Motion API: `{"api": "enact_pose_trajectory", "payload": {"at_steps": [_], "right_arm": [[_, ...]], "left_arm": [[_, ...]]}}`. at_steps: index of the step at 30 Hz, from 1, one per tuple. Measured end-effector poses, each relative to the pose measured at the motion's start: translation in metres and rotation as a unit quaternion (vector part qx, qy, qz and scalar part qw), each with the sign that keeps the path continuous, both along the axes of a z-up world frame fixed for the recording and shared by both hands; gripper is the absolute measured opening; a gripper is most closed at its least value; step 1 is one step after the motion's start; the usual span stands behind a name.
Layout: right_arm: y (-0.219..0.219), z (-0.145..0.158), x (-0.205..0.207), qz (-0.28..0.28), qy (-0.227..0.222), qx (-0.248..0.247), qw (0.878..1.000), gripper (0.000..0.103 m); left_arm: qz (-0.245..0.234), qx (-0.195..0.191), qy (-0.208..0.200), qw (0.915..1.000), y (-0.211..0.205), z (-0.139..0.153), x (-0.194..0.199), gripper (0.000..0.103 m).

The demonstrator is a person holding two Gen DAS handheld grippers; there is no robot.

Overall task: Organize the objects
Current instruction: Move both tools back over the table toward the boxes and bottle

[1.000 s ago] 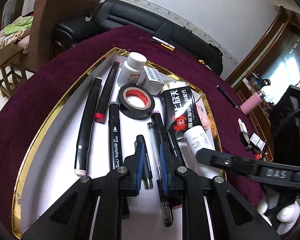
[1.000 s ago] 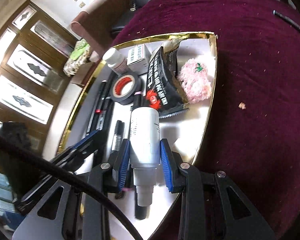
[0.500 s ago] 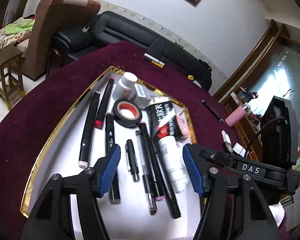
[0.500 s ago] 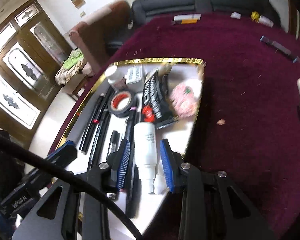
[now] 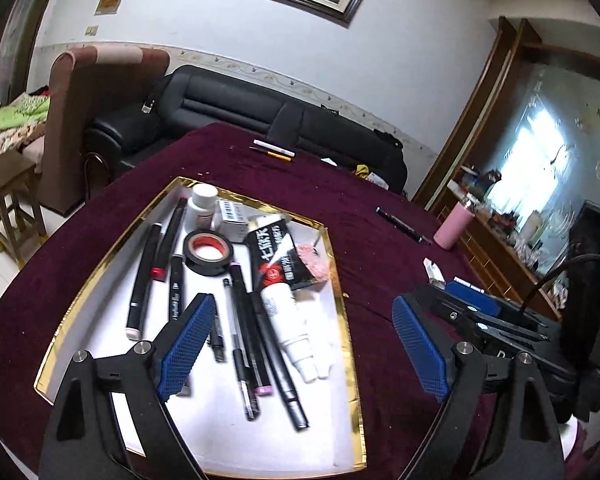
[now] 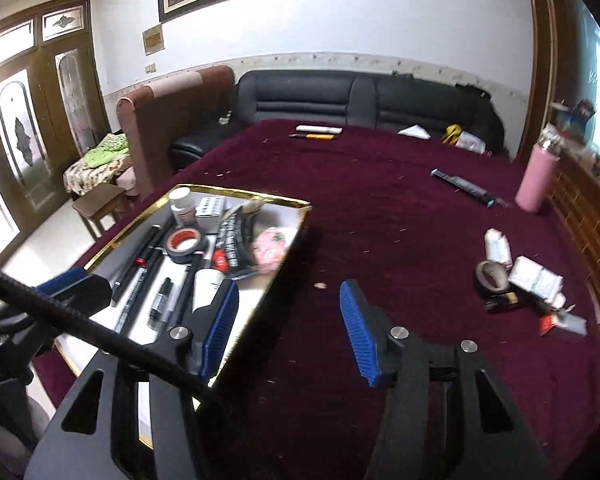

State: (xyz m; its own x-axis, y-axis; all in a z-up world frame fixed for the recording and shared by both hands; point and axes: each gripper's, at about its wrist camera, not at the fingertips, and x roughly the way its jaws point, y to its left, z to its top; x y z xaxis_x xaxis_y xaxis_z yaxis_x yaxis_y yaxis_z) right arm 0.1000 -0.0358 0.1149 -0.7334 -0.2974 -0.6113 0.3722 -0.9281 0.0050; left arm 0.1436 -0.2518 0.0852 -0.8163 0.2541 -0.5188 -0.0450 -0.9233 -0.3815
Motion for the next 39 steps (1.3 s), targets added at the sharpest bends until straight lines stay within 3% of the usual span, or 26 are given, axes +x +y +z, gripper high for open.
{"api": "enact_pose_trajectory", "payload": {"at_steps": [6, 14, 22, 39], "right_arm": [[0.028, 0.002, 0.006, -0.024, 0.028, 0.011, 0.999, 0.059], [0.075, 0.0, 0.004, -0.063, 0.024, -0.002, 0.998, 0.061], [0.115, -0.007, -0.005, -0.1, 0.013, -0.013, 0.995, 0.063], [0.162, -0.025, -0.031, -0.124, -0.025, -0.025, 0.992, 0.064]], "left_arm": [[-0.021, -0.037, -0.006, 0.9991, 0.038, 0.008, -0.001, 0.087], [-0.08, -0.081, -0.023, 0.9932, 0.105, 0.008, -0.011, 0.087], [-0.12, -0.105, -0.057, 0.9855, 0.154, -0.009, -0.027, 0.087], [-0.105, -0.125, -0.129, 0.978, 0.188, -0.062, -0.085, 0.087]]}}
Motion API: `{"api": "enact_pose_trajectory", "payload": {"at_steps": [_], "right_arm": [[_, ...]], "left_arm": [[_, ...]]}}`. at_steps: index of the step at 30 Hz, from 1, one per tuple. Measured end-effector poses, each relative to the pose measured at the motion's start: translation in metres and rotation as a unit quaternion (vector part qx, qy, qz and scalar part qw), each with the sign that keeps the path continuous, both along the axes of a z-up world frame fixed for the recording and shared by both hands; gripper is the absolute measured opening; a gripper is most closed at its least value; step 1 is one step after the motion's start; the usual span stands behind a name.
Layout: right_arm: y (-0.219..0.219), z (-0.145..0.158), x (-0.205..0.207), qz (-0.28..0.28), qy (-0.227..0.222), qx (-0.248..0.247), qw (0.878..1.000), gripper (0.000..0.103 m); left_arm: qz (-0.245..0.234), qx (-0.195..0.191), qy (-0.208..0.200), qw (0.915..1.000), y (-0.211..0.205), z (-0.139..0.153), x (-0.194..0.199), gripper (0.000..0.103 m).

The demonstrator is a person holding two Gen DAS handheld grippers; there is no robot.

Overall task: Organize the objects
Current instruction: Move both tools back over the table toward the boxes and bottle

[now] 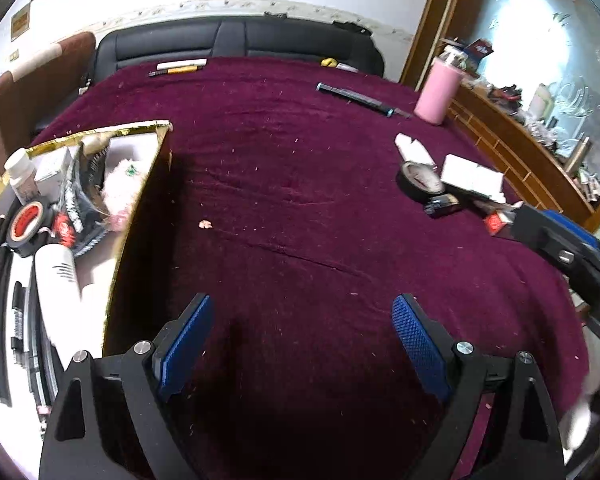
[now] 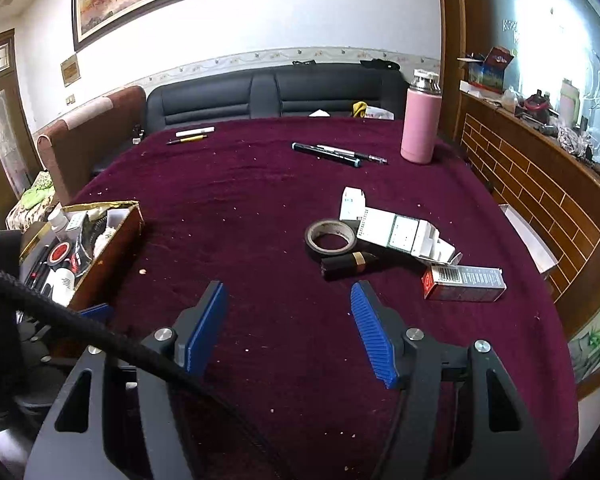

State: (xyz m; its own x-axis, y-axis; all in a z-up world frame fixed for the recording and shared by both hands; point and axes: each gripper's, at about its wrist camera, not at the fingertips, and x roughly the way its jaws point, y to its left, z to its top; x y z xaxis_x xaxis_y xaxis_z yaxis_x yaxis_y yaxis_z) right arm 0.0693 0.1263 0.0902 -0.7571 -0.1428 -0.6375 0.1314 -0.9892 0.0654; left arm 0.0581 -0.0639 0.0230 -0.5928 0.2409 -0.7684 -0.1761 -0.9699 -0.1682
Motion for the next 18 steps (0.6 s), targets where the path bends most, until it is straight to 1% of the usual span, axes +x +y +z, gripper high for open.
{"api": "enact_pose_trajectory", "payload": {"at_steps": [3, 4, 6, 8, 9, 11, 13, 14, 15, 16, 17, 18], "right_arm": [[0.025, 0.006, -0.013, 0.015, -0.01, -0.039, 0.999, 0.064], [0.039, 0.009, -0.022, 0.012, -0.017, -0.057, 0.998, 0.064], [0.078, 0.015, -0.044, -0.008, -0.033, -0.112, 0.993, 0.064], [0.12, 0.017, -0.072, -0.031, -0.052, -0.173, 0.983, 0.064], [0.131, 0.016, -0.083, -0.036, -0.059, -0.188, 0.98, 0.064], [0.15, 0.012, -0.109, -0.049, -0.071, -0.201, 0.976, 0.064], [0.158, 0.002, -0.136, -0.059, -0.09, -0.207, 0.973, 0.064], [0.159, -0.005, -0.15, -0.056, -0.105, -0.214, 0.969, 0.064], [0.16, -0.013, -0.163, -0.061, -0.121, -0.218, 0.967, 0.064], [0.16, -0.021, -0.174, -0.066, -0.135, -0.216, 0.965, 0.064], [0.157, -0.033, -0.187, -0.061, -0.16, -0.219, 0.96, 0.064], [0.156, -0.04, -0.191, -0.056, -0.175, -0.227, 0.956, 0.064]], "left_arm": [[-0.003, 0.0, -0.019, 0.9998, 0.004, -0.013, -0.007, 0.087], [-0.004, -0.001, -0.029, 0.9996, 0.006, -0.017, -0.009, 0.091], [-0.013, 0.0, -0.026, 0.9996, 0.008, -0.015, -0.007, 0.099], [-0.017, 0.004, -0.031, 0.9994, 0.007, -0.016, -0.007, 0.101], [-0.017, 0.003, -0.031, 0.9994, 0.006, -0.017, -0.007, 0.101], [-0.018, -0.009, -0.033, 0.9993, 0.008, -0.017, -0.008, 0.101], [-0.019, -0.051, -0.037, 0.9979, 0.019, -0.02, -0.008, 0.101], [-0.02, -0.068, -0.038, 0.9967, 0.025, -0.023, -0.009, 0.101], [-0.022, -0.095, -0.041, 0.9944, 0.032, -0.025, -0.009, 0.102], [-0.022, -0.103, -0.039, 0.9936, 0.035, -0.026, -0.008, 0.102], [-0.022, -0.097, -0.042, 0.9942, 0.033, -0.027, -0.009, 0.101], [-0.022, -0.093, -0.041, 0.9946, 0.032, -0.027, -0.009, 0.101]]}}
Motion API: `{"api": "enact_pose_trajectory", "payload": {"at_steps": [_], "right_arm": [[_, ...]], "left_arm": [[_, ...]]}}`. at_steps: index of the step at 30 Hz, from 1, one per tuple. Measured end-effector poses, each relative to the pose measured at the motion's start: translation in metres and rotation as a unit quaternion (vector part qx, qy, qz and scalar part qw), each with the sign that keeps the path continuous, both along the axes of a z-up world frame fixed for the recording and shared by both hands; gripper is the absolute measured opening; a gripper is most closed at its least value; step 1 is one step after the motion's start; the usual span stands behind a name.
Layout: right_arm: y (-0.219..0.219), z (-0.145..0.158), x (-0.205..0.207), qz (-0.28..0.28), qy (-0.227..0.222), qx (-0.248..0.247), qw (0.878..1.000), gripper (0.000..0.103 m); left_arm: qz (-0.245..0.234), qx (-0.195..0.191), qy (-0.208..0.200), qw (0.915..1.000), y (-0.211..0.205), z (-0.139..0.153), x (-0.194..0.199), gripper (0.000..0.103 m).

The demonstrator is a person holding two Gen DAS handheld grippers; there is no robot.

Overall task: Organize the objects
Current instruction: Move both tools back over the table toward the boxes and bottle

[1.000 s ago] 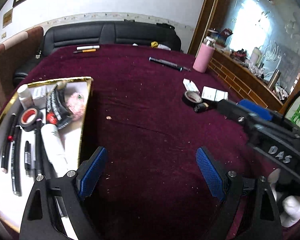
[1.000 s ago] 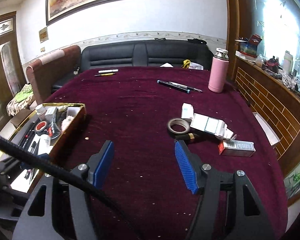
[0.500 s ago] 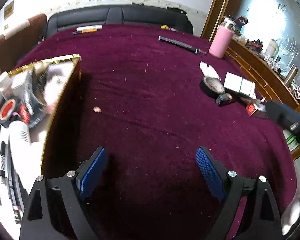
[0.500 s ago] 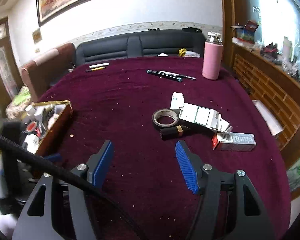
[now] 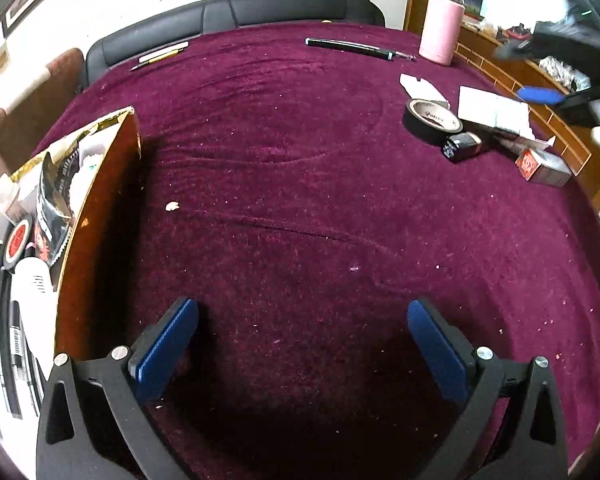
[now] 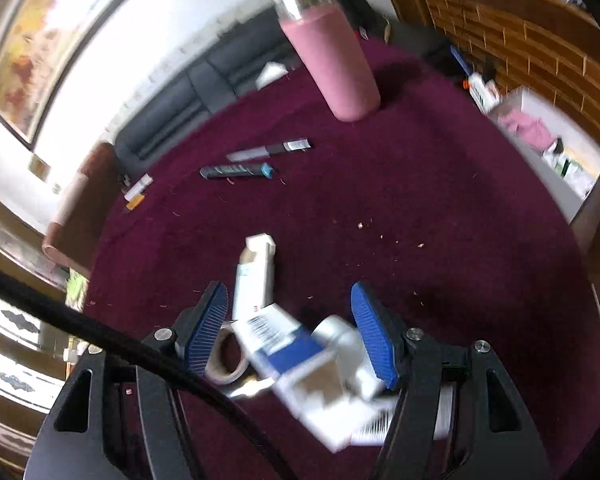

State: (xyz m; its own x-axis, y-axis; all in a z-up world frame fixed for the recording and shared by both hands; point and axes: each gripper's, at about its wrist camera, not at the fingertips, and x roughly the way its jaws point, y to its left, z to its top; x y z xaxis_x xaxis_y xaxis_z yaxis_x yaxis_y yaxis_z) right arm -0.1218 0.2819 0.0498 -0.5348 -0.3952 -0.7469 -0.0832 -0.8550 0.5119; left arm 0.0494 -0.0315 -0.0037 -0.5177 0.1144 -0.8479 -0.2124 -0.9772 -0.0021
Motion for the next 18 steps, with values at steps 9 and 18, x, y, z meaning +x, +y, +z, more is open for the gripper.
{"api": "enact_pose_trajectory", "payload": {"at_steps": [9, 18], "right_arm": [[-0.088, -0.004, 0.07, 0.269, -0.011, -0.184, 0.946, 0.066], [-0.025, 0.008, 0.112, 0.043, 0.115, -0.114, 0.986, 0.069]], "left_arm": [[0.0, -0.001, 0.0, 1.0, 0.001, 0.001, 0.001, 0.101], [0.0, -0.002, 0.0, 1.0, 0.002, 0.001, 0.001, 0.102]]}}
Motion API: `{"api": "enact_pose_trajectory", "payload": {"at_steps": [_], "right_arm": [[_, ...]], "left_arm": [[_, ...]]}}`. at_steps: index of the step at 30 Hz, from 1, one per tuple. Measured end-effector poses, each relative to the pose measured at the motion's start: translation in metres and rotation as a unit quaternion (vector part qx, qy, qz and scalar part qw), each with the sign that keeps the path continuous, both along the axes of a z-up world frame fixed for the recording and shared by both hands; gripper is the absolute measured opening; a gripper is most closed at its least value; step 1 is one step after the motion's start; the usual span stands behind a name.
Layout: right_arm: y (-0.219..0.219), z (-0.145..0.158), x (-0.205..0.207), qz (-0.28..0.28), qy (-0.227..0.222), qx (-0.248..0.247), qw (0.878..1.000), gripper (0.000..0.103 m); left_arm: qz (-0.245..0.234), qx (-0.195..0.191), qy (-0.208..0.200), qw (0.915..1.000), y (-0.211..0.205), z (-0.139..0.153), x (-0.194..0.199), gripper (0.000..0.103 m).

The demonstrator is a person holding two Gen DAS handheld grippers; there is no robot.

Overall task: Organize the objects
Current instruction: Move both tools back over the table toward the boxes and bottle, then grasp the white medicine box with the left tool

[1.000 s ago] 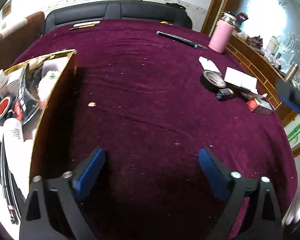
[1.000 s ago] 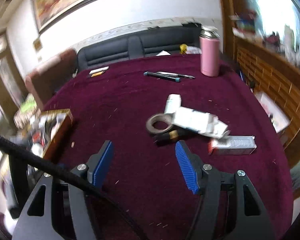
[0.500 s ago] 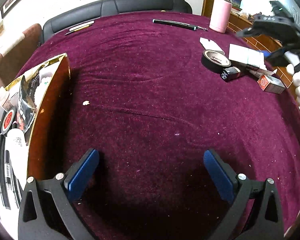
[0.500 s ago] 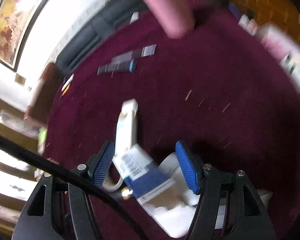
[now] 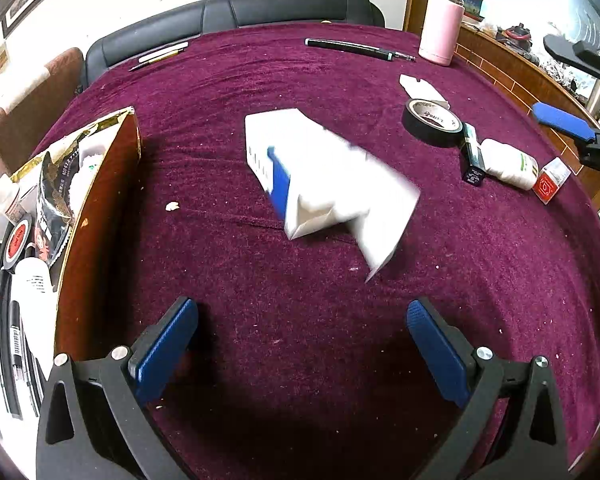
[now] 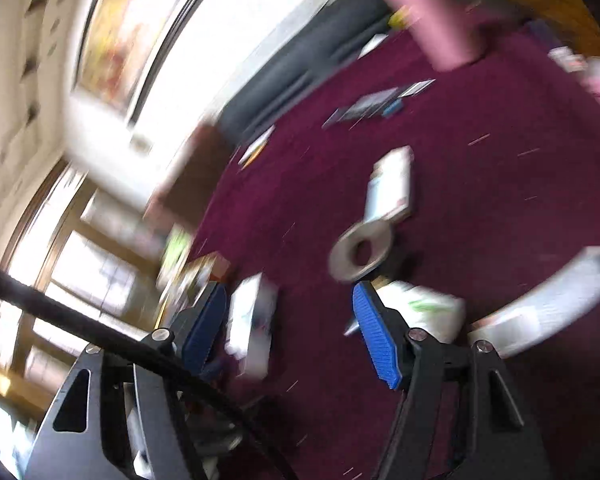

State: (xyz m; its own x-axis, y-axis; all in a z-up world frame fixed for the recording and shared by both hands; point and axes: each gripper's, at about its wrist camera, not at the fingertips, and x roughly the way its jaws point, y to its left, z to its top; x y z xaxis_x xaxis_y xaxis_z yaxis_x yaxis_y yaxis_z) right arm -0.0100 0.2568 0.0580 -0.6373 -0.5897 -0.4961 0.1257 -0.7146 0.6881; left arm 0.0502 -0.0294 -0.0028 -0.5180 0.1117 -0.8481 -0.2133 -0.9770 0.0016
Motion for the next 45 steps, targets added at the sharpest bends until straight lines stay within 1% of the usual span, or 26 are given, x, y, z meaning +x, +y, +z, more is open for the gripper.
{"api": "enact_pose_trajectory", "payload": {"at_steps": [1, 3, 5, 6, 7, 8, 9, 11, 13, 14, 15, 16, 18, 21, 26, 29, 30, 31, 32, 33, 34, 36, 39, 41, 43, 45], "right_arm": [[0.006, -0.003, 0.001, -0.024, 0.005, 0.006, 1.0, 0.071], [0.016, -0.01, -0.003, -0.047, 0.004, 0.012, 0.999, 0.072], [0.018, -0.021, -0.002, -0.06, 0.002, 0.021, 0.998, 0.071], [0.018, -0.027, -0.002, -0.07, -0.006, 0.037, 0.997, 0.071], [0.022, -0.026, -0.005, -0.072, -0.015, 0.039, 0.997, 0.071], [0.025, -0.026, -0.004, -0.071, -0.014, 0.029, 0.997, 0.071], [0.029, -0.024, -0.002, -0.072, -0.01, 0.026, 0.997, 0.071], [0.033, -0.022, -0.003, -0.075, -0.007, 0.027, 0.997, 0.071], [0.036, -0.022, -0.005, -0.067, -0.013, 0.015, 0.998, 0.071], [0.034, -0.024, -0.007, -0.063, -0.015, 0.016, 0.998, 0.071], [0.031, -0.025, -0.01, -0.058, -0.016, 0.018, 0.998, 0.071], [0.029, -0.027, -0.012, -0.052, -0.017, 0.02, 0.998, 0.071], [0.023, -0.027, -0.012, -0.044, -0.017, 0.027, 0.999, 0.071], [0.018, -0.027, -0.012, -0.036, -0.016, 0.035, 0.999, 0.071], [0.016, -0.028, -0.012, -0.035, -0.018, 0.039, 0.998, 0.071], [0.018, -0.032, -0.013, -0.034, -0.024, 0.034, 0.999, 0.071], [0.018, -0.032, -0.013, -0.033, -0.024, 0.033, 0.999, 0.071], [0.018, -0.032, -0.012, -0.033, -0.024, 0.033, 0.999, 0.071], [0.018, -0.032, -0.012, -0.034, -0.023, 0.033, 0.999, 0.071], [0.018, -0.032, -0.011, -0.034, -0.023, 0.035, 0.999, 0.071], [0.018, -0.032, -0.012, -0.034, -0.022, 0.037, 0.999, 0.071], [0.016, -0.032, -0.011, -0.033, -0.021, 0.043, 0.998, 0.071], [0.015, -0.032, -0.011, -0.035, -0.019, 0.049, 0.998, 0.071], [0.014, -0.031, -0.011, -0.038, -0.017, 0.057, 0.997, 0.071], [0.013, -0.031, -0.011, -0.04, -0.016, 0.062, 0.997, 0.071], [0.012, -0.031, -0.01, -0.042, -0.014, 0.068, 0.997, 0.071]], "left_arm": [[0.0, -0.001, 0.0, 1.0, 0.0, 0.0, 0.0, 0.102], [0.0, -0.001, 0.0, 1.0, 0.0, 0.0, 0.0, 0.102], [0.0, -0.001, 0.0, 1.0, 0.0, 0.0, 0.001, 0.102], [-0.001, -0.001, 0.0, 1.0, 0.0, 0.0, 0.001, 0.102], [-0.003, 0.001, -0.001, 1.0, -0.001, 0.001, 0.001, 0.101], [-0.011, 0.004, -0.002, 0.9999, -0.002, 0.002, 0.001, 0.101], [-0.021, 0.016, -0.004, 0.9997, -0.005, 0.004, 0.003, 0.101], [-0.023, 0.079, -0.017, 0.9965, -0.019, 0.01, 0.005, 0.101], [-0.002, 0.149, -0.035, 0.9882, -0.035, 0.017, 0.004, 0.101], [0.006, 0.168, -0.037, 0.9851, -0.038, 0.02, 0.002, 0.101], [0.016, 0.176, -0.034, 0.9836, -0.041, 0.024, -0.002, 0.101], [0.027, 0.173, -0.024, 0.9843, -0.042, 0.029, -0.005, 0.101], [0.03, 0.16, 0.006, 0.9867, -0.038, 0.04, -0.01, 0.101], [0.028, 0.124, 0.019, 0.9916, -0.024, 0.046, -0.025, 0.101], [0.021, 0.052, 0.043, 0.9975, 0.007, 0.039, -0.061, 0.101], [0.011, -0.021, 0.05, 0.9985, 0.026, 0.022, -0.079, 0.1], [0.003, -0.033, 0.046, 0.9984, 0.029, 0.016, -0.081, 0.091], [-0.006, -0.046, 0.036, 0.9983, 0.032, 0.008, -0.083, 0.073], [-0.012, -0.022, 0.041, 0.9988, 0.029, 0.007, -0.08, 0.064], [-0.018, 0.003, 0.027, 0.9995, 0.024, 0.008, -0.077, 0.046], [-0.022, 0.008, 0.029, 0.9993, 0.021, 0.01, -0.073, 0.03], [-0.028, 0.019, 0.02, 0.9992, 0.015, 0.013, -0.064, 0.029], [-0.031, 0.035, 0.034, 0.9983, 0.002, 0.026, -0.038, 0.029], [-0.029, 0.054, 0.036, 0.9975, -0.008, 0.033, -0.021, 0.029], [-0.03, 0.068, 0.029, 0.9968, -0.018, 0.031, -0.008, 0.03], [-0.026, 0.062, 0.023, 0.9975, -0.025, 0.024, -0.003, 0.03]]}}
